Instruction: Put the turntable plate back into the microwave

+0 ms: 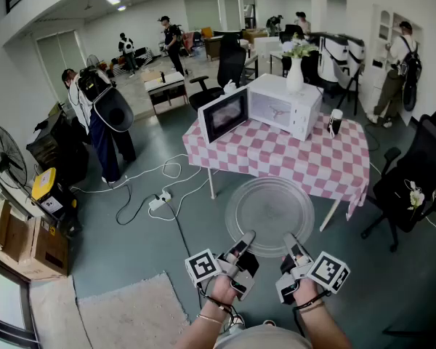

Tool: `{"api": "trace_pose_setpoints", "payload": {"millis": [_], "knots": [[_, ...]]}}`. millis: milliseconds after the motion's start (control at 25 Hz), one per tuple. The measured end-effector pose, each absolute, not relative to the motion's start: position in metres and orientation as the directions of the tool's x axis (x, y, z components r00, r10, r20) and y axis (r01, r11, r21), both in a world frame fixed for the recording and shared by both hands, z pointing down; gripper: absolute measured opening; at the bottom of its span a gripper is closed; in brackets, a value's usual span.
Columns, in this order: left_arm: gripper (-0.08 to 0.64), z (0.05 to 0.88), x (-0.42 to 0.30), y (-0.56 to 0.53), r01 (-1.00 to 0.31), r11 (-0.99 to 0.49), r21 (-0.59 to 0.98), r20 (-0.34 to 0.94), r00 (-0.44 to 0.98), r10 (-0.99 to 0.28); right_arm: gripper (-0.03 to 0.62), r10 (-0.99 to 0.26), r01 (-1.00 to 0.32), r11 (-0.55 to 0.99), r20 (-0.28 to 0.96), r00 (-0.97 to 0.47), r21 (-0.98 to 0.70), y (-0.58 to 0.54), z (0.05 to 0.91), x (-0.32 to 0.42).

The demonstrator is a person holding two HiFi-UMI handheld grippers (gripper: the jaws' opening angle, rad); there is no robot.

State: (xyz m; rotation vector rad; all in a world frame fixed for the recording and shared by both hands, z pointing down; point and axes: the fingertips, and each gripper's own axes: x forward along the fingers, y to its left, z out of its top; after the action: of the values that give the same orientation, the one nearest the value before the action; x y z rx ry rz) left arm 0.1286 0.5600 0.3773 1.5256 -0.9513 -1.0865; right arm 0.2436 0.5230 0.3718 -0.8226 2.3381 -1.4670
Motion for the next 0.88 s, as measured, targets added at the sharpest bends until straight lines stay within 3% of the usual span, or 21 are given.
{"api": "trace_pose_setpoints", "payload": {"millis": [400,520,880], "knots": [[0.038,0.377,0.127,0.563,-0.035,-0.209,0.977,-0.19,0.291,-0.938,0.095,-0.609,-0.369,0.268,0.14,-0.781,-0.89,0.53,0.38,0.248],[0.04,0.376,0.122,0.564,-0.043,-0.211,0.977,-0.188,0.303,-0.934,0.095,-0.61,-0.331,0.298,0.089,-0.788,-0.895,0.53,0.375,0.24],[0.04,0.381,0.101,0.561,-0.046,-0.21,0.977,-0.181,0.353,-0.918,0.095,-0.65,-0.354,0.245,0.118,-0.751,-0.903,0.534,0.386,0.223]]}}
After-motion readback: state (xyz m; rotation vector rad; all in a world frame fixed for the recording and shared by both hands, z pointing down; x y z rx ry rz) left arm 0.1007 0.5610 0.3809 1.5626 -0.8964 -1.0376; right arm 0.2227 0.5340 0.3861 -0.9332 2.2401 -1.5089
